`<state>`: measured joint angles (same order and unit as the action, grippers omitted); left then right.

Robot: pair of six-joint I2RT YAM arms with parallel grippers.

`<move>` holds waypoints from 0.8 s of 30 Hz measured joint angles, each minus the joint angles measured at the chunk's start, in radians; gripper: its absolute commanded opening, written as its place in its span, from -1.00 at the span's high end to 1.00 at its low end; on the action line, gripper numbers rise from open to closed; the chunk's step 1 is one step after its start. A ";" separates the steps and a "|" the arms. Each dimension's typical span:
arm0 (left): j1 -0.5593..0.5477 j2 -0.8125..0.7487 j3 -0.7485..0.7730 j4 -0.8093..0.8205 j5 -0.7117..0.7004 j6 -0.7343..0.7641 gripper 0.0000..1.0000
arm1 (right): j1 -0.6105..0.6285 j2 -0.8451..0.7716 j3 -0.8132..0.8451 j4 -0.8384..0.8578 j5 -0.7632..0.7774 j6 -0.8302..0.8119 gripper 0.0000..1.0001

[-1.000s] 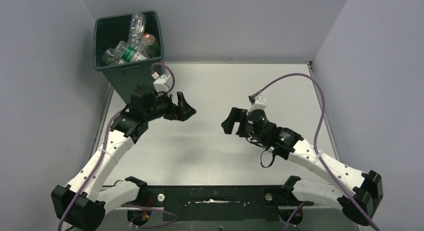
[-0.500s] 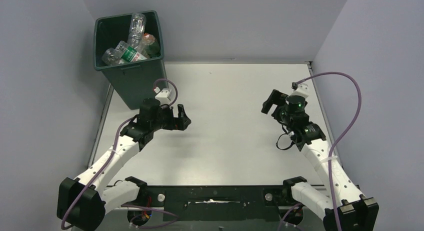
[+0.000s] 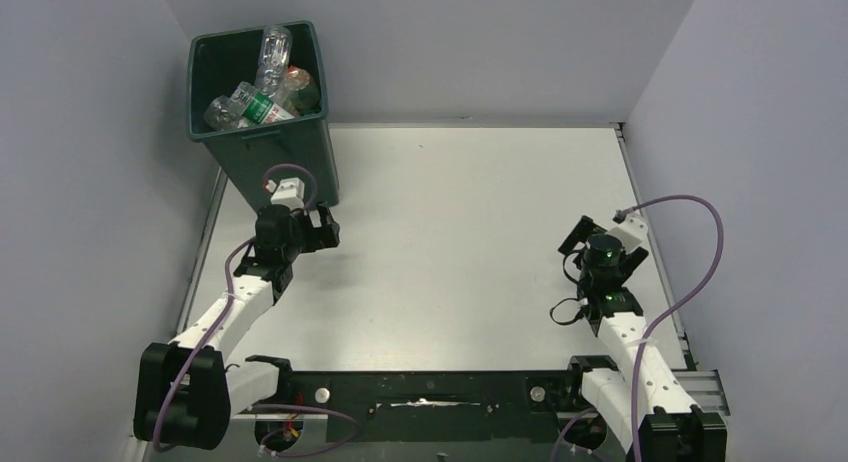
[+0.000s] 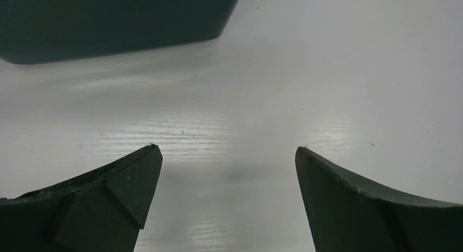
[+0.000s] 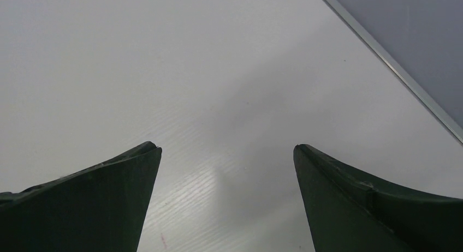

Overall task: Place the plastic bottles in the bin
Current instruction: Reset both arms

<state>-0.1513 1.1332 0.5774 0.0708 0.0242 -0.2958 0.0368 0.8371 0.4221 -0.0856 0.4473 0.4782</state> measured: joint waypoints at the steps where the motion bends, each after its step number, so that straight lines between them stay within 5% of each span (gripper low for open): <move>1: 0.003 0.000 -0.019 0.014 -0.011 0.008 -0.91 | -0.013 -0.010 -0.030 0.032 0.013 -0.005 -0.95; 9: 0.050 0.024 -0.118 0.217 -0.098 0.102 -0.91 | -0.096 0.071 -0.169 0.343 0.067 -0.083 -0.95; 24: 0.283 0.243 -0.250 0.656 0.120 0.114 -0.91 | -0.129 0.453 -0.245 0.920 0.006 -0.279 -0.95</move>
<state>0.1314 1.3762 0.3275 0.7269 0.1444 -0.1814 -0.0921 1.2900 0.1772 0.8341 0.4530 0.1993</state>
